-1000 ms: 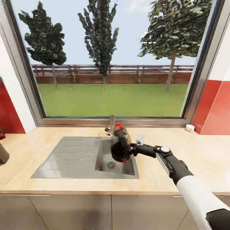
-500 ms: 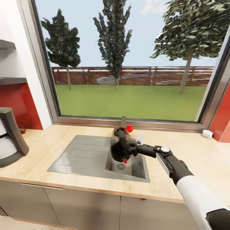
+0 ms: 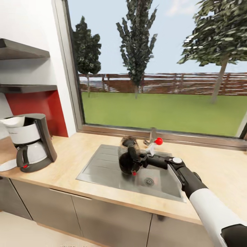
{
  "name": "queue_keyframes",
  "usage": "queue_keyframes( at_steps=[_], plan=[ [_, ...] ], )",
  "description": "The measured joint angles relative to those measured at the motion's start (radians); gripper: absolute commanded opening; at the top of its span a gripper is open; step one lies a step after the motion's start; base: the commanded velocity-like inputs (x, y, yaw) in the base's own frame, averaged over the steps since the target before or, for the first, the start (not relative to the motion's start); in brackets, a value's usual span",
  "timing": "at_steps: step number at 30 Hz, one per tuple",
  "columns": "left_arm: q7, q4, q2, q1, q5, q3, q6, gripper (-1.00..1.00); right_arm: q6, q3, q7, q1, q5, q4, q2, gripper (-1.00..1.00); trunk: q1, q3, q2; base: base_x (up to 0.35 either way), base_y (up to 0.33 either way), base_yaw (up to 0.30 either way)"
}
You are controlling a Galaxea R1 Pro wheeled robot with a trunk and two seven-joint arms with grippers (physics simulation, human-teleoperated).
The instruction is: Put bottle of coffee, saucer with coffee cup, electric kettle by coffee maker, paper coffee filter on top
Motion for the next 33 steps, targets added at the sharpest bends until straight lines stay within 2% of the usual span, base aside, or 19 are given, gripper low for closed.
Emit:
queue_keyframes(
  at_steps=[14, 24, 33],
  plan=[
    [0.002, -0.002, 0.0, 0.0, 0.0, -0.001, 0.0, 1.0, 0.0, 0.0, 0.0, 0.0, 0.0, 0.0, 0.0, -1.0, 0.0, 0.014, 0.0, 0.024, 0.304, 0.213],
    [0.003, -0.001, 0.0, -0.002, 0.0, -0.001, 0.0, 1.0, -0.003, 0.0, -0.001, 0.0, -0.001, 0.0, 0.001, -1.0, 0.0, 0.016, 0.0, 0.131, 0.302, 0.021],
    [0.002, -0.001, 0.0, -0.002, 0.0, -0.002, 0.0, 1.0, -0.003, 0.0, -0.002, 0.0, -0.002, 0.001, 0.002, -1.0, 0.0, 0.016, 0.0, 0.228, 0.258, 0.0]
  ],
)
